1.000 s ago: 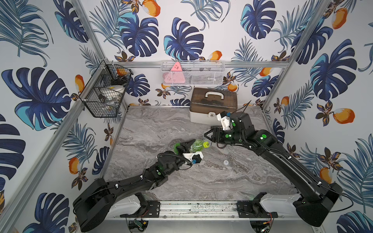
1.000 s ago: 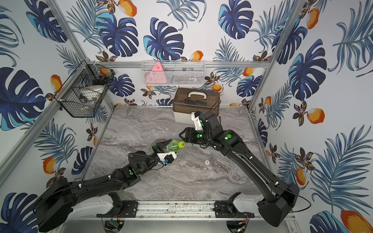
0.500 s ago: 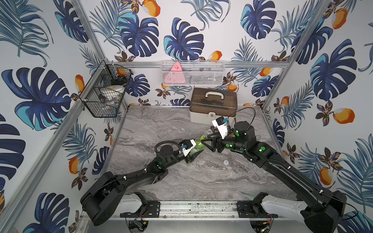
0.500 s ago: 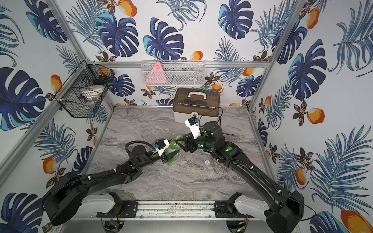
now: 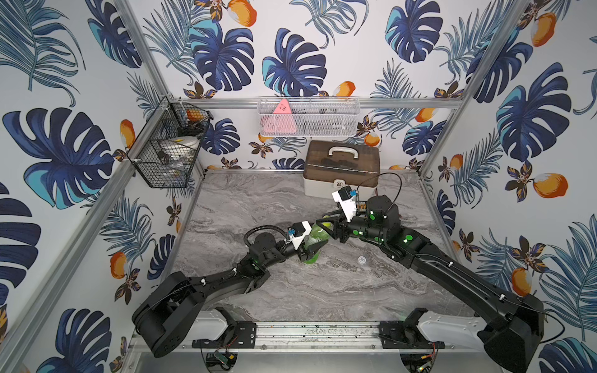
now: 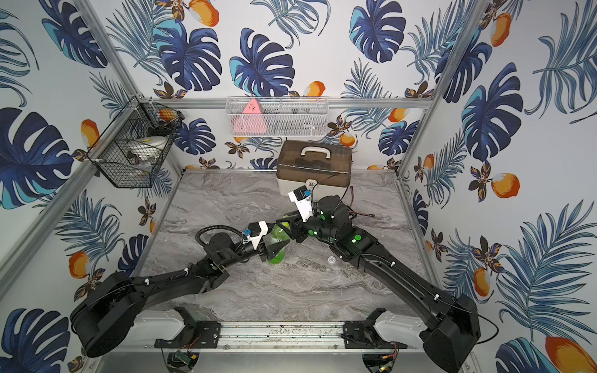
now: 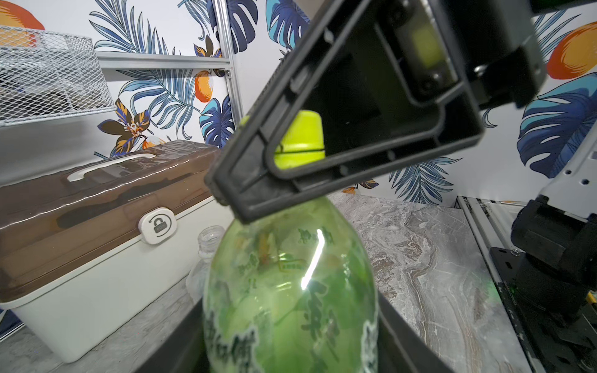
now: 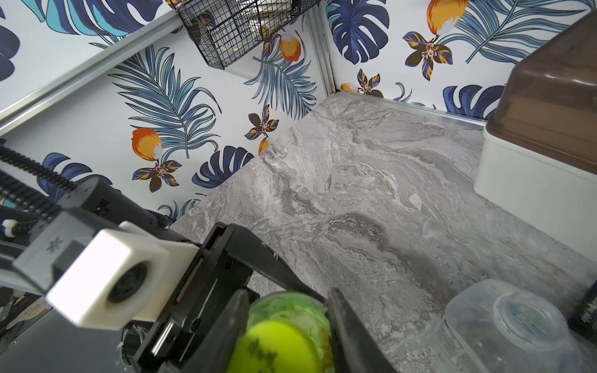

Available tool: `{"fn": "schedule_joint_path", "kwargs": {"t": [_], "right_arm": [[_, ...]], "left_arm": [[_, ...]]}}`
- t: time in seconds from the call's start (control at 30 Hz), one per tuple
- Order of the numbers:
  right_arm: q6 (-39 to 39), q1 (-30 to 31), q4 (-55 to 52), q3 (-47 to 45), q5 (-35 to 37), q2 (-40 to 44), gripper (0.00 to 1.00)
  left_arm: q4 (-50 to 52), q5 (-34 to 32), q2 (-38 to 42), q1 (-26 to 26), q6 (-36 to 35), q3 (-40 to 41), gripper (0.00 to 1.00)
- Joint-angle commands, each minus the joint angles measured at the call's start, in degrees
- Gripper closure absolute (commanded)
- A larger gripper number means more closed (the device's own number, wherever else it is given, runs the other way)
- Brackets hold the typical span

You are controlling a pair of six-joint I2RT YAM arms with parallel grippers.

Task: Screw on the bottle caps
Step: Screw the bottle cap onto the plastic bottle, then place the plastic bottle at the center of the board.

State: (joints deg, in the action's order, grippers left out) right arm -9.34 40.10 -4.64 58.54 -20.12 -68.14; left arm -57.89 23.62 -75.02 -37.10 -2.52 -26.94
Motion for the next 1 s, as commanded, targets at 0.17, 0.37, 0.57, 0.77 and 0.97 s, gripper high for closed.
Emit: {"fn": "schedule_joint_path", "kwargs": {"t": [0.17, 0.37, 0.57, 0.77, 0.97], "right_arm": [[5.0, 0.1, -3.9, 1.7, 2.6, 2.4, 0.81], [14.5, -0.6, -17.4, 5.3, 11.5, 5.1, 0.82], [24.3, -6.8, -25.1, 6.2, 25.9, 5.9, 0.81], [24.8, -22.1, -16.6, 6.1, 29.1, 1.7, 0.81], [23.0, -32.0, -5.6, 5.9, 27.0, -6.3, 0.81]], "left_arm": [[-4.1, 1.6, 0.3, 0.0, 0.6, -0.1, 0.32], [1.7, 6.1, 2.1, 0.0, -2.7, -0.7, 0.01], [20.2, -2.5, 6.0, 0.1, -4.9, -4.5, 0.01], [29.7, -12.2, 4.0, 0.7, -2.9, -8.4, 0.01], [27.2, -14.7, 2.2, 2.5, -0.2, -7.7, 0.01]]}}
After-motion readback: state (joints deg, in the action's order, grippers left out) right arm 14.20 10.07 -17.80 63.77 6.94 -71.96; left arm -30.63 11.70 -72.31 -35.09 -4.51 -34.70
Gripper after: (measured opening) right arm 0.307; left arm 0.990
